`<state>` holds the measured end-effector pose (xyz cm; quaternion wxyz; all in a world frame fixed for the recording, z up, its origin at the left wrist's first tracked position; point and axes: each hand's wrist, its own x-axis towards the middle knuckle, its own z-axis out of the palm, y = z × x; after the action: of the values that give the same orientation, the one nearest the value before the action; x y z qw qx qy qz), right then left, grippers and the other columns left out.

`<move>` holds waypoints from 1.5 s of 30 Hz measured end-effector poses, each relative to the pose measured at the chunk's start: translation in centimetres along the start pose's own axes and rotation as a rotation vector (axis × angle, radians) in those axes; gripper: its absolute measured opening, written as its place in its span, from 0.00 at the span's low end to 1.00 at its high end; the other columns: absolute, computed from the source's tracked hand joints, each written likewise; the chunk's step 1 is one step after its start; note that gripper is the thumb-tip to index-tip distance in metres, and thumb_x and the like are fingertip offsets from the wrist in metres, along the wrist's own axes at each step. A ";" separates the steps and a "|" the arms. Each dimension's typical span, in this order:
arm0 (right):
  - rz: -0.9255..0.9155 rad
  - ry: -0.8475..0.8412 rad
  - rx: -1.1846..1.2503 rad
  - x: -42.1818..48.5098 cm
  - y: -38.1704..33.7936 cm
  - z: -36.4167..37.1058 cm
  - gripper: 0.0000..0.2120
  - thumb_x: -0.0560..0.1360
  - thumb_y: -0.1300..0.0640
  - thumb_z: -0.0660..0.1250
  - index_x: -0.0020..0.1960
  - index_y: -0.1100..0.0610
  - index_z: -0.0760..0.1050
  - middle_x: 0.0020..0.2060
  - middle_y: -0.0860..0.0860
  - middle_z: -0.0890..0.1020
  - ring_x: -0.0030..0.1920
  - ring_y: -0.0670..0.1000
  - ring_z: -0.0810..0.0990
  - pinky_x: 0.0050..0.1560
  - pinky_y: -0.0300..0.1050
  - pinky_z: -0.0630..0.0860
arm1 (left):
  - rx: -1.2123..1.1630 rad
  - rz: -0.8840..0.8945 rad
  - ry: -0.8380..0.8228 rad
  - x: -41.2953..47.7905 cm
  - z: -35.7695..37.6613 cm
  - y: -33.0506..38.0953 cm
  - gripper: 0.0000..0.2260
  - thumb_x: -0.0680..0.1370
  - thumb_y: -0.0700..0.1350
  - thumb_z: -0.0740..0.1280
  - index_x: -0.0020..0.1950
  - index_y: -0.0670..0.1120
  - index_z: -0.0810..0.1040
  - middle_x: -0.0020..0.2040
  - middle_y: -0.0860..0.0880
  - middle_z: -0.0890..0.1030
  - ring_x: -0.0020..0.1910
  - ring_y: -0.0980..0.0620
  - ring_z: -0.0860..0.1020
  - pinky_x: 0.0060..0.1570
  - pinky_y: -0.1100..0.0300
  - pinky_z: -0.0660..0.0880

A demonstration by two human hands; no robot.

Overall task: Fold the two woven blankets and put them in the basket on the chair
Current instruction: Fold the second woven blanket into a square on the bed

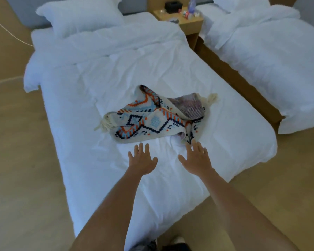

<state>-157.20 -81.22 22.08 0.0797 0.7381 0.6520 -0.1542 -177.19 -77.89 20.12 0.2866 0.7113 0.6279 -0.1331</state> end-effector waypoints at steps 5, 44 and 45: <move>-0.153 -0.079 -0.016 5.7 -2.8 -0.2 0.32 0.78 0.40 0.51 0.76 0.55 0.51 0.76 0.59 0.51 0.76 0.58 0.48 0.74 0.56 0.48 | -0.032 -0.137 0.027 2.7 -1.3 -2.9 0.31 0.81 0.56 0.52 0.78 0.44 0.44 0.78 0.43 0.44 0.77 0.44 0.43 0.73 0.42 0.47; -0.614 0.073 -0.357 31.8 -16.4 20.3 0.14 0.67 0.63 0.62 0.51 0.62 0.79 0.47 0.58 0.80 0.47 0.59 0.79 0.45 0.55 0.78 | 0.189 -0.113 0.389 29.5 6.5 -20.2 0.24 0.58 0.35 0.76 0.52 0.42 0.77 0.53 0.40 0.77 0.48 0.40 0.77 0.37 0.51 0.77; -0.611 0.083 -0.353 31.9 -16.5 20.3 0.11 0.66 0.64 0.64 0.47 0.62 0.80 0.43 0.57 0.80 0.44 0.59 0.79 0.42 0.54 0.78 | 0.180 -0.096 0.421 29.6 6.3 -20.2 0.23 0.57 0.34 0.76 0.51 0.41 0.78 0.51 0.40 0.78 0.45 0.41 0.77 0.35 0.52 0.77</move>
<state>-172.76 -55.54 -6.15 0.1294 0.4894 0.8620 -0.0256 -190.47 -56.33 -6.05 0.0781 0.7155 0.6924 -0.0506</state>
